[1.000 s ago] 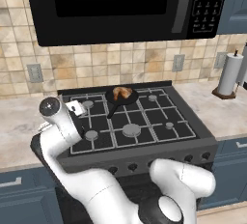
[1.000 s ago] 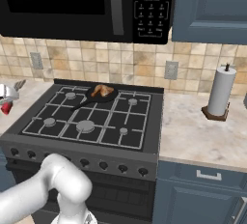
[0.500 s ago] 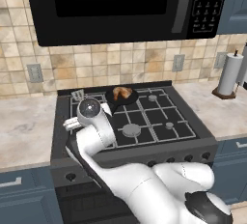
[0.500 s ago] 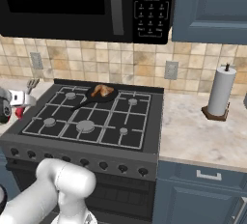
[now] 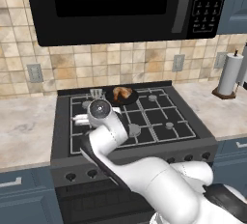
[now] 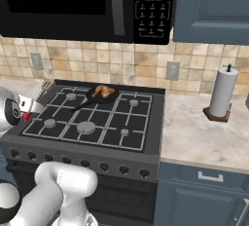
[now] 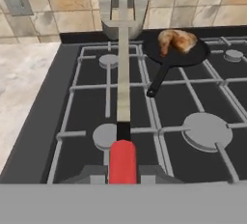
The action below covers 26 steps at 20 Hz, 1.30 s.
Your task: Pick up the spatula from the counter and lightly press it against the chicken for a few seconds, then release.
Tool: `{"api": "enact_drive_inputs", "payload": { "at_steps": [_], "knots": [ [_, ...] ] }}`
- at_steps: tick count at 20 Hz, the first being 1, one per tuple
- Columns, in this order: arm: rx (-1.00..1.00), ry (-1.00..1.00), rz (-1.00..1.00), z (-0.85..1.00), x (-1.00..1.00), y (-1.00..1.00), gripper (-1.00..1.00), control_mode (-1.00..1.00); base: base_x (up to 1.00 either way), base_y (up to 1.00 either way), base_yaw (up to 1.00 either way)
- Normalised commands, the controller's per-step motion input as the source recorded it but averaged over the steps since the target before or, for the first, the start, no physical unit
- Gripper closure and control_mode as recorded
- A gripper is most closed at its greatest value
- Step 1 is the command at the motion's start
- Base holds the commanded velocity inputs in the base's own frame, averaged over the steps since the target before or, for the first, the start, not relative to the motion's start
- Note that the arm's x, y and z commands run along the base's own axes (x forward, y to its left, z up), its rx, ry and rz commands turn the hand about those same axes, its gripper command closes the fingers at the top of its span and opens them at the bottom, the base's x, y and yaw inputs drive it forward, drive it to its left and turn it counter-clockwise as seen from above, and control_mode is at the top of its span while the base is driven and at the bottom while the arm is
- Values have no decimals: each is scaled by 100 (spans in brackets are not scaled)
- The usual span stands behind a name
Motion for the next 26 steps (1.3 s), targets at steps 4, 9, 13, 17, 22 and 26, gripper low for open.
{"api": "enact_drive_inputs", "payload": {
  "at_steps": [4,9,13,17,22,26],
  "knots": [
    [20,12,-17,25,0,-25,100,-100,0,0,0],
    [19,15,-14,44,8,-14,100,-100,0,0,0],
    [3,5,-6,5,20,-2,100,-100,0,0,0],
    [0,0,-4,0,28,0,100,-100,0,0,0],
    [0,0,-9,0,23,0,100,-100,0,0,0],
    [0,0,-11,0,12,-1,100,-100,0,0,0]
  ]
}}
